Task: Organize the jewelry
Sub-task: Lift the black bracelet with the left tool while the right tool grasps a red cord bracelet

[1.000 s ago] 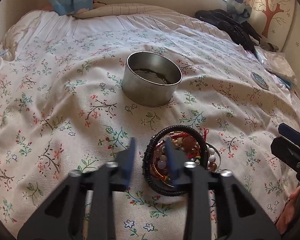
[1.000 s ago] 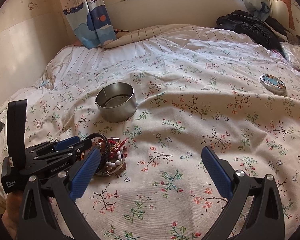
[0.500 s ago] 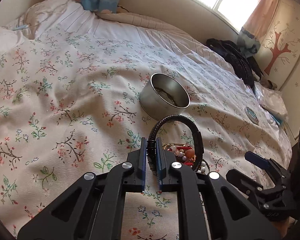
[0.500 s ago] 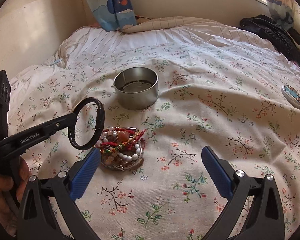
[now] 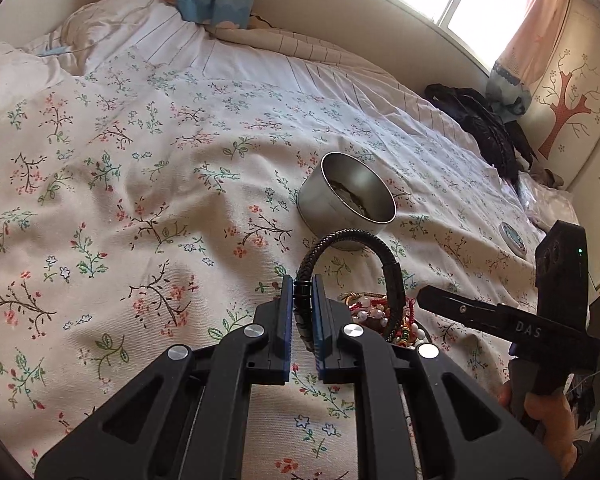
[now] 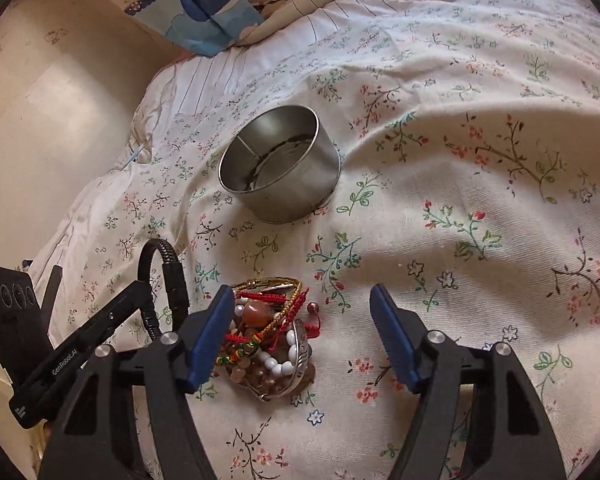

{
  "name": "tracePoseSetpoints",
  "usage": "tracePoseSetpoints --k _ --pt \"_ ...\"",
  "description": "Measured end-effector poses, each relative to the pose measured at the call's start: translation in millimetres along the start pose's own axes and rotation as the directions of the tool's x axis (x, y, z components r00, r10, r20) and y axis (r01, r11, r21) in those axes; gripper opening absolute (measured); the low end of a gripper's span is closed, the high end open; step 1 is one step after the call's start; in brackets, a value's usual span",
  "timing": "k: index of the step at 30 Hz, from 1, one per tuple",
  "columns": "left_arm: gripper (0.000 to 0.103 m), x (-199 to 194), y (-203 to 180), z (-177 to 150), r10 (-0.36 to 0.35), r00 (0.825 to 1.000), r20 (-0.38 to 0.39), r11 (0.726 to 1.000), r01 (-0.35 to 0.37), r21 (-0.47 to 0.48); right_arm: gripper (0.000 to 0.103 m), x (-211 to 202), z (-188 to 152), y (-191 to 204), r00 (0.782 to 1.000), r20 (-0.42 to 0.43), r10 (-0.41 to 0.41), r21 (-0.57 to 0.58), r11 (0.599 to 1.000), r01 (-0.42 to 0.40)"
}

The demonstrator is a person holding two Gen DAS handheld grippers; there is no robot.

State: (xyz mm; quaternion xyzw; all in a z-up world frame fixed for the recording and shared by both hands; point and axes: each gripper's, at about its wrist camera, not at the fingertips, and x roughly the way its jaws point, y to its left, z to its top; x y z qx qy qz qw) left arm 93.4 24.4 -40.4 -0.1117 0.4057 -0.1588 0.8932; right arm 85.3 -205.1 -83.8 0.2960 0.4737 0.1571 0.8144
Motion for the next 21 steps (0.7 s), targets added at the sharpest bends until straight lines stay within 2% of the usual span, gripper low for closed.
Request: tracePoseSetpoints --k 4,6,8,10,21 --pt "0.008 1 -1 -1 0.002 1.0 -0.002 1.0 -0.002 0.008 0.046 11 2 -2 0.999 -0.037 0.038 0.025 0.999 -0.037" --pt "0.008 1 0 0 0.002 1.0 -0.002 1.0 -0.002 0.008 0.033 18 3 -4 0.996 -0.057 0.063 0.04 0.997 -0.061" --pt "0.008 1 0 -1 0.002 1.0 -0.003 1.0 -0.002 0.006 0.015 20 3 -6 0.995 -0.062 0.076 0.049 0.996 -0.073" --pt "0.008 1 0 -1 0.005 1.0 -0.003 1.0 -0.005 0.004 0.009 14 2 -5 0.996 -0.042 0.083 0.047 0.996 -0.081" --pt "0.008 1 0 -1 0.011 1.0 0.0 1.0 -0.011 0.012 0.006 -28 0 -4 0.985 0.108 0.132 0.039 0.99 -0.137"
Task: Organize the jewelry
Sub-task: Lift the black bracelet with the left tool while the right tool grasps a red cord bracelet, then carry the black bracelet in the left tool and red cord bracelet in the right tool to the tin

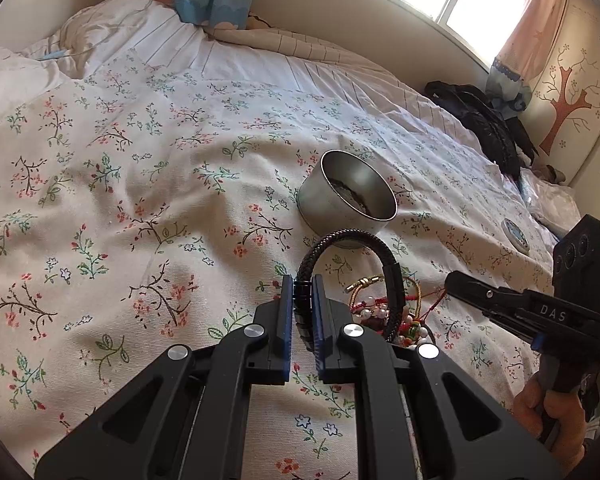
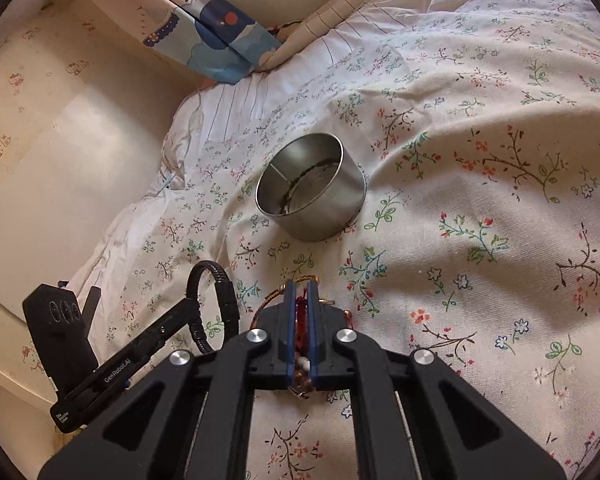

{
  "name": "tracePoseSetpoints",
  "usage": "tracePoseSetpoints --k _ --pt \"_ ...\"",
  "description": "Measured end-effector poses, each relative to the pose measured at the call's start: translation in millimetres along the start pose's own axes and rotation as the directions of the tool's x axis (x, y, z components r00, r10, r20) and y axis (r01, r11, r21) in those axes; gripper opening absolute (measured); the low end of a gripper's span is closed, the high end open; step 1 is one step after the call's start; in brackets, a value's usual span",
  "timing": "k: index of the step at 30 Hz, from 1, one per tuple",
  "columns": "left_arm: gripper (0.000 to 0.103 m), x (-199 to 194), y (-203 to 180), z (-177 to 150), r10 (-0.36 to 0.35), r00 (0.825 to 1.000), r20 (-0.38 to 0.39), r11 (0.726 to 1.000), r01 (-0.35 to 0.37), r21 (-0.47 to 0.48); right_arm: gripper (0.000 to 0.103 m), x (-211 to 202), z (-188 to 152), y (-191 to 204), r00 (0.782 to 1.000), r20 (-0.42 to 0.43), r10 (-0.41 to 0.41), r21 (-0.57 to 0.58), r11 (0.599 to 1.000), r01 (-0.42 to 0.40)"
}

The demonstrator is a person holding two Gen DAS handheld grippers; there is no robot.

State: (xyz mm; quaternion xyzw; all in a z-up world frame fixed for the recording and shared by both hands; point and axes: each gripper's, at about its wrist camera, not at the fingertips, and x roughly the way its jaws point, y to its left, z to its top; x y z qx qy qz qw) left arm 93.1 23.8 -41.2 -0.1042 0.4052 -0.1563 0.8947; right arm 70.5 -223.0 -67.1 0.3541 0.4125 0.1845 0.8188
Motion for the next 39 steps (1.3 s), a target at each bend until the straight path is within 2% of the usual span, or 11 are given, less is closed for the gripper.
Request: tracePoseSetpoints --k 4,9,20,28,30,31,32,34,36,37,39 --pt "0.008 -1 1 0 -0.001 1.0 0.003 1.0 0.001 -0.001 0.006 -19 3 10 0.994 0.097 0.048 -0.035 0.998 -0.045" --pt "0.008 -5 -1 1 -0.014 1.0 0.019 1.0 0.014 0.004 0.006 -46 5 29 0.971 0.212 0.111 -0.129 0.988 -0.085" --pt "0.008 1 -16 10 -0.015 0.999 0.037 0.999 0.013 0.043 0.006 -43 16 32 0.961 0.239 0.136 -0.133 0.985 -0.106" --pt "0.008 5 -20 18 -0.008 0.999 0.044 0.999 0.006 0.047 0.006 -43 34 39 0.946 0.285 0.158 -0.121 0.984 -0.127" --pt "0.008 5 -16 17 -0.002 0.999 0.041 0.999 0.001 0.034 0.006 -37 36 37 0.962 0.255 0.1 -0.112 0.991 -0.074" --pt "0.008 6 -13 17 0.0 0.999 0.038 1.0 -0.001 0.027 0.011 -29 36 33 0.975 0.218 0.054 -0.099 0.995 -0.033" --pt "0.008 6 -11 16 0.004 0.999 0.036 1.0 -0.005 0.02 0.031 -19 34 25 0.985 0.175 0.004 -0.077 0.997 0.01" --pt "0.008 6 -8 16 0.007 0.999 0.034 1.0 -0.007 0.01 0.057 3 31 6 0.995 0.076 -0.069 -0.022 0.997 0.071" --pt "0.008 6 -7 15 0.006 0.999 0.035 1.0 -0.007 0.008 0.057 23 27 -9 0.996 -0.015 -0.084 0.028 0.996 0.084" --pt "0.008 5 -7 15 0.007 0.999 0.036 1.0 -0.007 0.009 0.057 30 26 -15 0.997 -0.048 -0.066 0.058 0.996 0.069" --pt "0.008 5 -7 15 0.006 0.999 0.037 1.0 -0.006 0.007 0.057 37 23 -20 0.995 -0.07 -0.068 0.076 0.994 0.073"
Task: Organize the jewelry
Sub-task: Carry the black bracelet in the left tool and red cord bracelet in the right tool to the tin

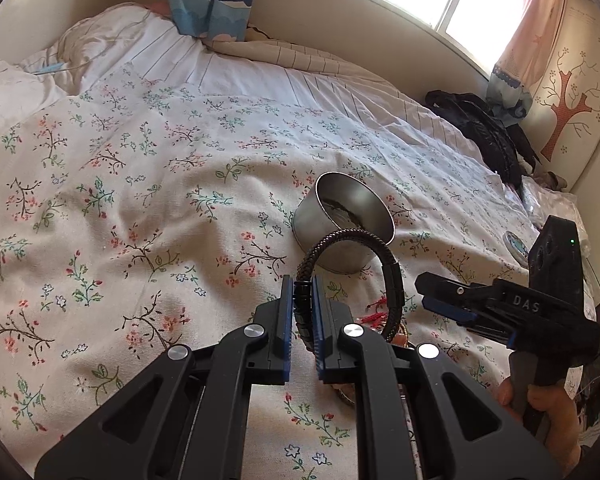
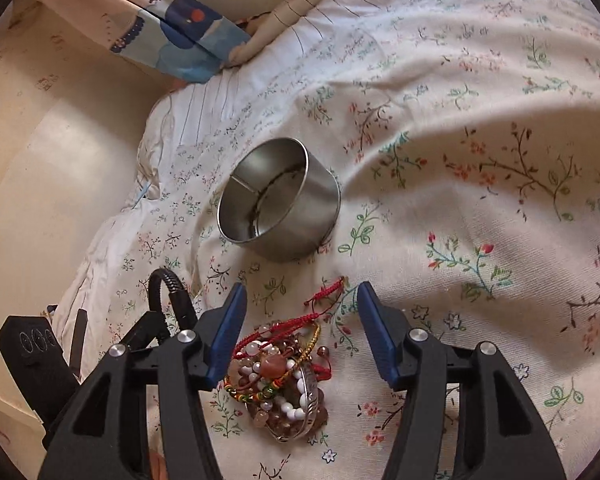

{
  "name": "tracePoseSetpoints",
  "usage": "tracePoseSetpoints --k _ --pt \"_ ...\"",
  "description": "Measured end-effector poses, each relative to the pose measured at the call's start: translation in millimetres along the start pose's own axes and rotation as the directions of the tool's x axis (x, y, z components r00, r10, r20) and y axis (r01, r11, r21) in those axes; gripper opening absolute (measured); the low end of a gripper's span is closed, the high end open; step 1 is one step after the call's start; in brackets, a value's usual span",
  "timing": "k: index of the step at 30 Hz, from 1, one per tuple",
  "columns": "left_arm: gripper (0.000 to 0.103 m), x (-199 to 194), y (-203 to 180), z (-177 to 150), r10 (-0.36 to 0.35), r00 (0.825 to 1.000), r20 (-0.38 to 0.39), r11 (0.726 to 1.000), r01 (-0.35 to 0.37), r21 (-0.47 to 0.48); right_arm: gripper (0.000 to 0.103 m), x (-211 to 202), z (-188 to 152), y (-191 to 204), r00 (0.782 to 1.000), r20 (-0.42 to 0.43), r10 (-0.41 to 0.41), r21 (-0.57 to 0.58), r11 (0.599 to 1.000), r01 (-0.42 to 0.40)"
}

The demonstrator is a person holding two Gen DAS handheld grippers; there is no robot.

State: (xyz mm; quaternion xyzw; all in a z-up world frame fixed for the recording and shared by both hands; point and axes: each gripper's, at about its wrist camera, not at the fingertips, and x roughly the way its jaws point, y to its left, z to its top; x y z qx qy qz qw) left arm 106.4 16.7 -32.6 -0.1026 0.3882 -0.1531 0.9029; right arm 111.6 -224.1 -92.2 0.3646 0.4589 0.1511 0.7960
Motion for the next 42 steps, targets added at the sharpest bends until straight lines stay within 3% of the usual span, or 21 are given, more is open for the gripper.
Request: tracePoseSetpoints --k 3,6,7,9,10,12,16,19,25,31,36,42 --pt "0.008 -1 1 1 -0.002 1.0 0.004 1.0 0.002 -0.008 0.057 5 2 8 0.998 0.015 -0.068 -0.071 0.995 0.069" --pt "0.008 -2 3 0 -0.002 1.0 0.005 1.0 0.002 -0.01 0.057 27 6 12 0.99 -0.028 -0.142 -0.125 0.983 0.137" --pt "0.008 -2 3 0 -0.002 1.0 0.004 1.0 0.002 -0.01 0.052 36 4 15 0.983 -0.054 -0.177 -0.159 0.973 0.167" --pt "0.008 -1 3 0 -0.002 1.0 0.003 1.0 0.002 -0.009 0.032 46 0 22 0.967 -0.065 -0.245 -0.24 0.945 0.224" --pt "0.008 -2 3 0 -0.002 1.0 0.004 1.0 0.002 -0.009 0.014 47 -1 25 0.964 -0.059 -0.261 -0.267 0.934 0.236" --pt "0.008 -2 3 0 -0.002 1.0 0.005 1.0 0.002 -0.009 0.003 42 -1 24 0.971 -0.052 -0.235 -0.261 0.941 0.214" --pt "0.008 -2 3 0 -0.001 1.0 0.005 1.0 0.001 -0.009 0.003 13 3 16 0.995 0.013 -0.104 -0.161 0.981 0.105" --pt "0.008 -2 3 -1 -0.001 1.0 0.007 1.0 0.001 -0.007 0.003 -15 4 14 0.996 0.086 0.005 -0.102 0.995 0.003" --pt "0.008 -3 0 1 -0.001 1.0 0.012 1.0 0.001 0.003 0.003 -58 5 25 0.965 0.228 0.133 -0.106 0.988 -0.111" --pt "0.008 -2 -6 4 0.002 1.0 0.014 1.0 -0.002 0.013 0.003 -76 9 41 0.926 0.315 0.207 -0.142 0.975 -0.17" --pt "0.008 0 -7 11 0.004 1.0 0.016 1.0 -0.004 0.007 0.003 -84 14 44 0.903 0.345 0.258 -0.148 0.964 -0.219" --pt "0.008 9 -17 27 0.007 1.0 0.019 1.0 -0.007 0.01 0.003 -76 23 55 0.899 0.337 0.278 -0.163 0.958 -0.235"
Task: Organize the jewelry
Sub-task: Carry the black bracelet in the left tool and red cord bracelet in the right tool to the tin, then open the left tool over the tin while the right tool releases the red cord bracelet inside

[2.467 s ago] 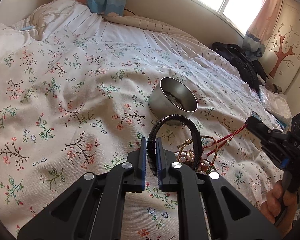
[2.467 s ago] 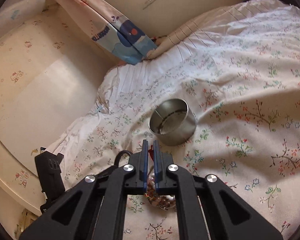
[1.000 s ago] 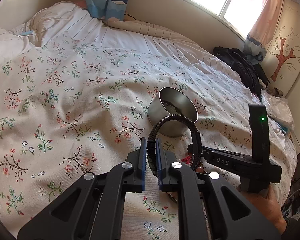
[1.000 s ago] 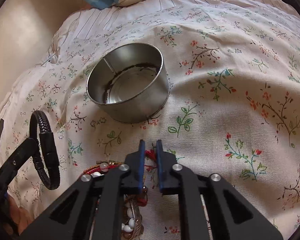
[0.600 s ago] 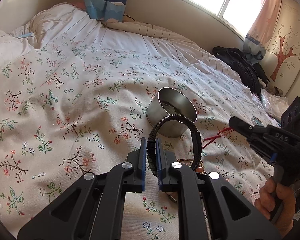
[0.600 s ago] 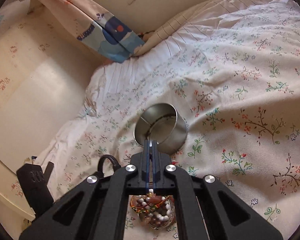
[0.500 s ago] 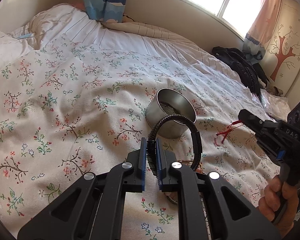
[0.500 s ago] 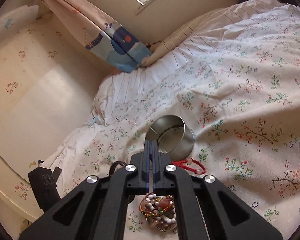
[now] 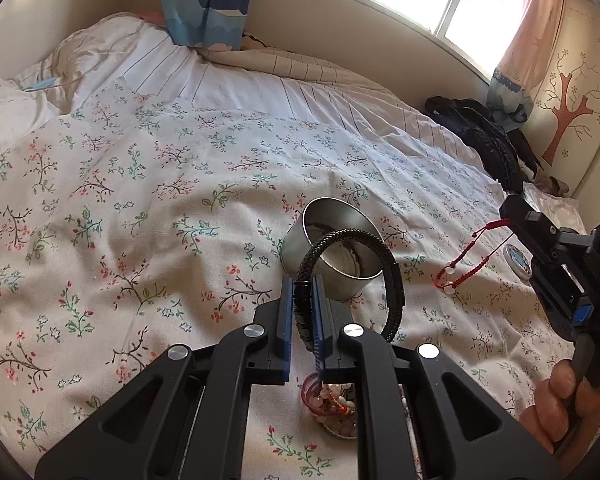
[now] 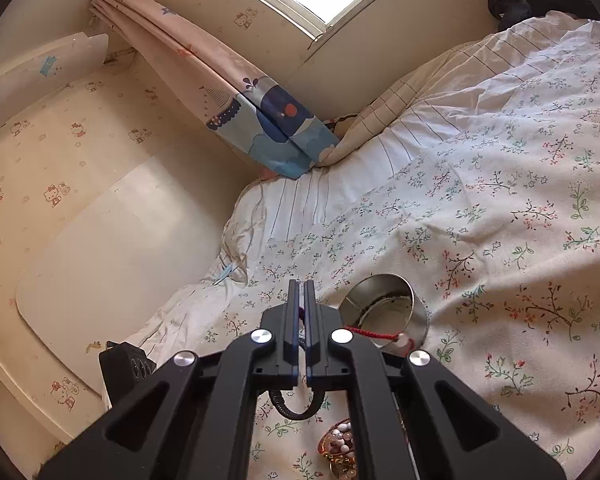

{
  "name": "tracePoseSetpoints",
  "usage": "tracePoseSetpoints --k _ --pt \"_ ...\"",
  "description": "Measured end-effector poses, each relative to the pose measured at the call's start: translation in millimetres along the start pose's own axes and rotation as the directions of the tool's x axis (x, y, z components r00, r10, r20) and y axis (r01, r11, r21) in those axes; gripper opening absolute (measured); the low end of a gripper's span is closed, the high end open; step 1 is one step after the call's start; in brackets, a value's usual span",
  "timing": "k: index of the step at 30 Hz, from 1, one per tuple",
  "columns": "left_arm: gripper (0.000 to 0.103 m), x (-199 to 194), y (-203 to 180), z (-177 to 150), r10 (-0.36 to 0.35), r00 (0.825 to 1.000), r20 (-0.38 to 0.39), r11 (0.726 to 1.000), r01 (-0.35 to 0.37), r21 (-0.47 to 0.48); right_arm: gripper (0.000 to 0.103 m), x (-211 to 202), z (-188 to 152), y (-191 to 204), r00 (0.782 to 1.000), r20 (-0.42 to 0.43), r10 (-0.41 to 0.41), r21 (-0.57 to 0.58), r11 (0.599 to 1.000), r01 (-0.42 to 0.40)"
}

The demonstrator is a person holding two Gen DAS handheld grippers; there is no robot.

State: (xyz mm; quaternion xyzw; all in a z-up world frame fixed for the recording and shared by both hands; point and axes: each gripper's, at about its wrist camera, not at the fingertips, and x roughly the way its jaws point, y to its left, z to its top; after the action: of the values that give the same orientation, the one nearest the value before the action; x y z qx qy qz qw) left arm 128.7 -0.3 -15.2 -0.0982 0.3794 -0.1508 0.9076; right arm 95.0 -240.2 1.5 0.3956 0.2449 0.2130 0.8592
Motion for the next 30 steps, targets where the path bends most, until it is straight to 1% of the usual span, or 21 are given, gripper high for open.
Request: tracePoseSetpoints --k 8,14,23,30 --pt "0.008 16 -19 18 0.002 1.0 -0.002 1.0 -0.002 0.027 0.003 20 13 0 1.0 0.016 0.022 0.005 1.0 -0.022" --pt "0.008 29 -28 28 0.0 1.0 0.0 0.999 0.0 0.039 0.003 35 21 -9 1.0 0.018 0.021 0.01 1.0 -0.021" --pt "0.008 43 -37 35 0.004 1.0 0.001 0.999 -0.004 0.046 0.003 43 26 -23 1.0 0.016 0.012 0.031 0.999 -0.012" --pt "0.008 59 -40 38 0.012 1.0 -0.012 0.999 -0.012 0.05 0.003 55 29 -28 1.0 0.0 0.011 0.035 0.999 -0.011"
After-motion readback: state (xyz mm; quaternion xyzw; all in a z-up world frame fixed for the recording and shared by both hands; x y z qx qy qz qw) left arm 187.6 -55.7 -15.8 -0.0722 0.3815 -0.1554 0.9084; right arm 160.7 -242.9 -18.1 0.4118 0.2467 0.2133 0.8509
